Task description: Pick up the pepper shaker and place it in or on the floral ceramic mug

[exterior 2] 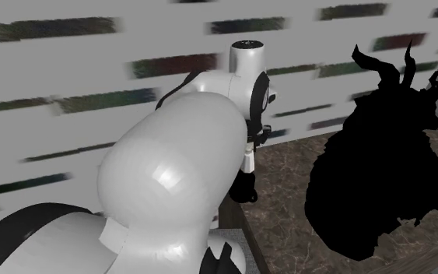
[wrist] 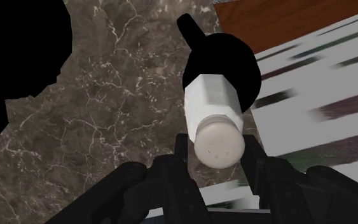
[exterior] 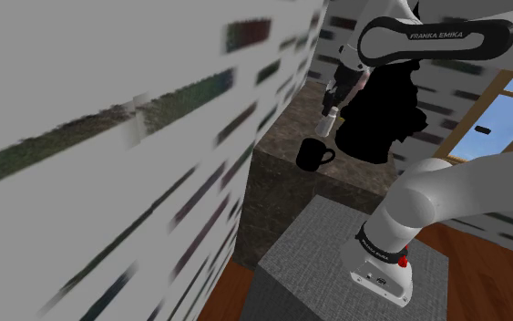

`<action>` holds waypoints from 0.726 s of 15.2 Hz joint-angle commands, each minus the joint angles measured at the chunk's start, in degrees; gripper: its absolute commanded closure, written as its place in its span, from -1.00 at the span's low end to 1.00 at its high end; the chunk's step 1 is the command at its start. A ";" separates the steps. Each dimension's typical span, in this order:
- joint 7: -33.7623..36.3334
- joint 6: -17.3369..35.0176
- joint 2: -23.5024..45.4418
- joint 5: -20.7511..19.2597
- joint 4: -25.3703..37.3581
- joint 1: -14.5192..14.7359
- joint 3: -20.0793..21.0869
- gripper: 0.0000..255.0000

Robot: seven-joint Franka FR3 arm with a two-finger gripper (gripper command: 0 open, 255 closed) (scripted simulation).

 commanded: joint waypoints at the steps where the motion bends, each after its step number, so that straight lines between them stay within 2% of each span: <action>1: 0.12 1.59 0.02 -0.24 -1.53 -0.12 -0.20 1.00; 8: 0.52 7.35 1.04 -1.13 -6.30 -0.49 -1.00 1.00; 11: 0.54 7.72 1.13 -1.19 -6.58 -0.52 -1.05 1.00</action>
